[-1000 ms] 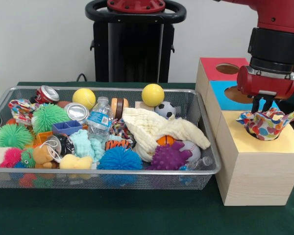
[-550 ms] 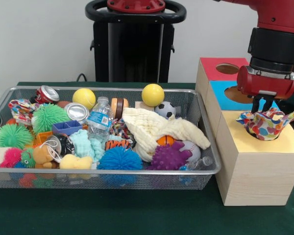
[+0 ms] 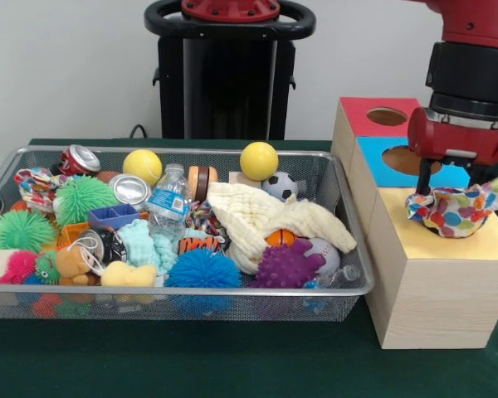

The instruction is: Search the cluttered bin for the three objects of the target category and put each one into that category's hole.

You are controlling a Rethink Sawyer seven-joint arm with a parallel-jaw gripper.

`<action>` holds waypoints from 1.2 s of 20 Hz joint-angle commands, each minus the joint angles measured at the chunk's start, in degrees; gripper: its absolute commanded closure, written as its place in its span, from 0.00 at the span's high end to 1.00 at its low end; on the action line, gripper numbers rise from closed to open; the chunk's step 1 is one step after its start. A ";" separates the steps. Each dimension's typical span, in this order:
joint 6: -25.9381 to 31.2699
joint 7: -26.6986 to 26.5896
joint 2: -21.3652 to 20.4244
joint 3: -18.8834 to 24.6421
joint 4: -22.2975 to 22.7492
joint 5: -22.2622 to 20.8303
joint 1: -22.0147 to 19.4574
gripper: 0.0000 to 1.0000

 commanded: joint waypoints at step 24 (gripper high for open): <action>12.61 13.80 1.78 0.76 2.13 -0.18 -0.50 1.00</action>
